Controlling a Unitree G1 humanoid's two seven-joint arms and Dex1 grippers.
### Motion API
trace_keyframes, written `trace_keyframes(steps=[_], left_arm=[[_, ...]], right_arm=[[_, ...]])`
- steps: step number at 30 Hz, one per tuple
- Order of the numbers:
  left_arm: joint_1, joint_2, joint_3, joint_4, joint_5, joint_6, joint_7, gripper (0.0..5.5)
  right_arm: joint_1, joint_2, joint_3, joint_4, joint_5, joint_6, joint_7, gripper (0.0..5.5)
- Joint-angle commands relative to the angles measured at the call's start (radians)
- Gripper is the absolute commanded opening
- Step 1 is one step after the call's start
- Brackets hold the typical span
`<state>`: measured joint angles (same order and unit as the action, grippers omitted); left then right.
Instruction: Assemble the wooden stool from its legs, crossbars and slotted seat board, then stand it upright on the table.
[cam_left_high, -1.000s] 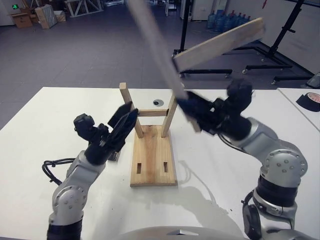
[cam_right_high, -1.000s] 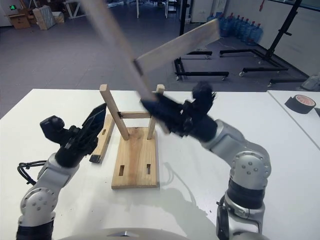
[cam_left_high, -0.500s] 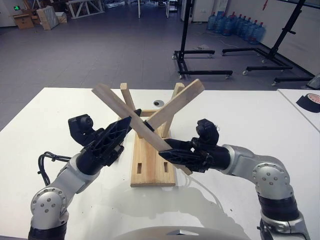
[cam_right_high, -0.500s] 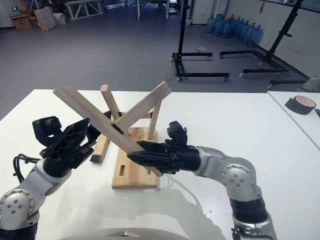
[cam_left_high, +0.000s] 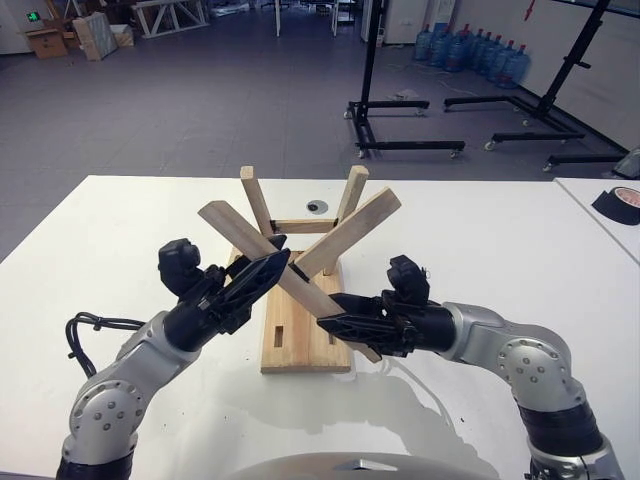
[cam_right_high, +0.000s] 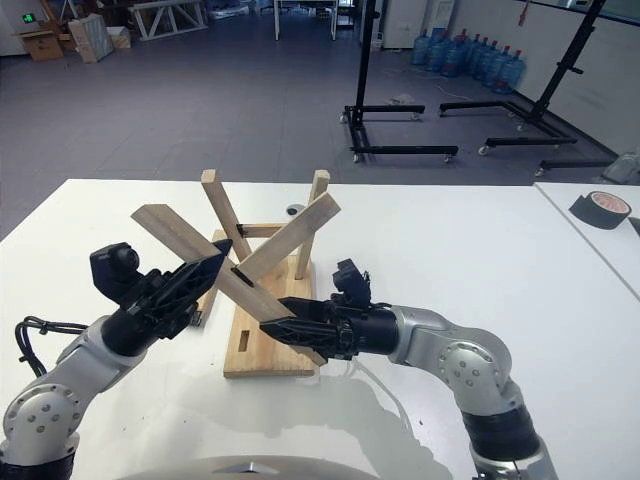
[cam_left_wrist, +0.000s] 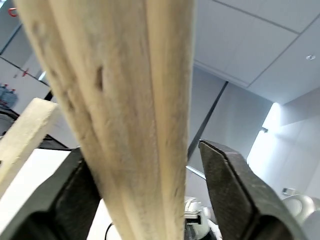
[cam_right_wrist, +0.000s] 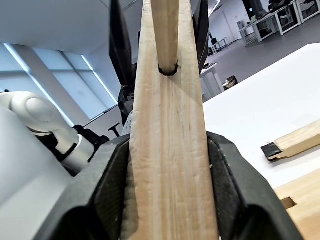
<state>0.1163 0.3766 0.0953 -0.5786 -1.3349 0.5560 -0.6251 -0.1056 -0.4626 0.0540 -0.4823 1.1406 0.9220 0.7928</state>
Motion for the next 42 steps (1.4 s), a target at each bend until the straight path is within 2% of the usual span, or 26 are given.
trace_keyframes(steps=[1,3,9,10,12,16,20,23,25,30,34,38,42], left_arm=[[-0.004,-0.004,-0.003,0.018,0.052,-0.017,-0.039,2.43],[-0.006,-0.009,0.003,0.021,0.047,-0.018,-0.051,2.14],[-0.002,-0.006,0.009,0.010,0.013,0.002,-0.078,2.11],[-0.004,-0.001,0.000,-0.002,0.033,0.002,-0.081,2.11],[-0.016,0.001,-0.001,-0.011,0.051,-0.003,-0.077,2.05],[-0.102,0.004,0.093,0.022,0.125,-0.080,-0.005,2.05],[-0.164,0.118,0.184,0.064,0.223,-0.106,-0.057,2.04],[-0.122,0.212,0.176,0.095,0.313,-0.102,-0.174,2.04],[-0.123,0.235,0.146,0.173,0.368,-0.102,-0.234,2.04],[-0.128,0.247,0.063,0.248,0.467,-0.103,-0.322,2.04],[-0.138,0.262,0.027,0.240,0.504,-0.094,-0.372,2.04],[-0.190,0.283,0.002,0.243,0.541,-0.089,-0.406,2.04],[-0.229,0.304,-0.004,0.264,0.549,-0.083,-0.444,2.04]], right_arm=[[0.011,-0.003,0.004,0.010,-0.030,-0.021,-0.005,2.04],[0.009,-0.006,0.008,0.024,-0.048,-0.031,0.001,2.04],[0.018,-0.013,0.019,0.048,-0.102,-0.051,0.013,2.04],[0.018,-0.015,0.020,0.052,-0.101,-0.046,0.012,2.41],[0.022,-0.023,0.016,0.049,-0.081,-0.029,0.021,2.76],[0.052,-0.057,-0.037,0.036,-0.070,-0.025,0.009,3.55],[0.104,-0.108,-0.125,0.075,-0.111,-0.062,0.009,3.57],[0.095,-0.149,-0.124,0.131,-0.199,-0.110,0.046,3.57],[0.094,-0.150,-0.119,0.161,-0.243,-0.140,0.055,3.57],[0.090,-0.135,-0.041,0.187,-0.359,-0.201,0.065,3.57],[0.009,-0.069,0.106,0.188,-0.495,-0.254,0.029,3.57],[-0.039,-0.033,0.266,0.261,-0.753,-0.441,-0.005,3.57],[-0.073,-0.030,0.347,0.360,-0.876,-0.509,0.024,3.57]])
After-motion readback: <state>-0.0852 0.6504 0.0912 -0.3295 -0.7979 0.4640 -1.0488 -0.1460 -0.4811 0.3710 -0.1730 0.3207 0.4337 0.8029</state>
